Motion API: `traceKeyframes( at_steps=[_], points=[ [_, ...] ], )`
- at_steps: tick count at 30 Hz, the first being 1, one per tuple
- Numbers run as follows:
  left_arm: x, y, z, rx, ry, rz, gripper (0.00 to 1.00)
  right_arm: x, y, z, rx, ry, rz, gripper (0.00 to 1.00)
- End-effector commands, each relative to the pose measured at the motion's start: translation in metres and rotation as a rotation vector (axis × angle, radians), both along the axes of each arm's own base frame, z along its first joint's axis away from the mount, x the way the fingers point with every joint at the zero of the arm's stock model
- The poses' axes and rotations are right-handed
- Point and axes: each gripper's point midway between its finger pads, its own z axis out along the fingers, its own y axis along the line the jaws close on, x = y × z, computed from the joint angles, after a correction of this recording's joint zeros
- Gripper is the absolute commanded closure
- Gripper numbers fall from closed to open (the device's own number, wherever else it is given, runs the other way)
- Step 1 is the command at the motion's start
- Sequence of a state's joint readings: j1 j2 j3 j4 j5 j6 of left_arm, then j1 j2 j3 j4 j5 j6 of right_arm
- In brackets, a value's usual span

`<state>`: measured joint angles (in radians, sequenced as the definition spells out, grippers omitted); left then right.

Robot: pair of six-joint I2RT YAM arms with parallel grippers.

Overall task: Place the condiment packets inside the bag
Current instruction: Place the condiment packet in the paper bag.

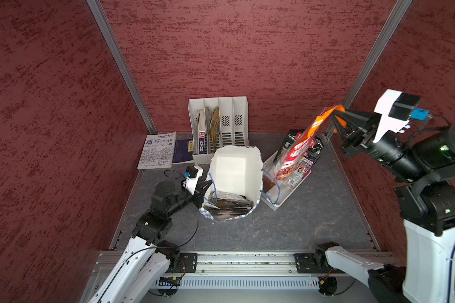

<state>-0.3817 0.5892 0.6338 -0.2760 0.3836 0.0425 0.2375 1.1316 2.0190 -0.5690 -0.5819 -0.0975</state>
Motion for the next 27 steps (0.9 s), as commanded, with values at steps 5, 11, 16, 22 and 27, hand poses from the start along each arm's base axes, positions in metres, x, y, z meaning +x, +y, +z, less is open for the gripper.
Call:
traceKeyframes(
  at_steps=[5, 11, 16, 22, 27],
  points=[
    [-0.002, -0.002, 0.016, -0.013, -0.067, -0.019, 1.00, -0.002, 0.036, 0.020, 0.150, 0.155, 0.262, 1.00],
    [-0.002, -0.002, 0.016, -0.013, -0.066, -0.019, 1.00, -0.008, 0.080, 0.010, 0.133, 0.223, 0.418, 1.00],
    [-0.002, -0.002, 0.016, -0.012, -0.068, -0.017, 1.00, 0.007, 0.112, -0.016, 0.098, 0.329, 0.436, 1.00],
    [-0.003, -0.001, 0.015, -0.009, -0.072, -0.016, 1.00, 0.035, 0.134, -0.070, 0.015, 0.500, 0.335, 1.00],
    [-0.001, -0.002, 0.015, -0.008, -0.070, -0.018, 1.00, 0.045, 0.147, -0.110, -0.052, 0.605, 0.263, 1.00]
  ],
)
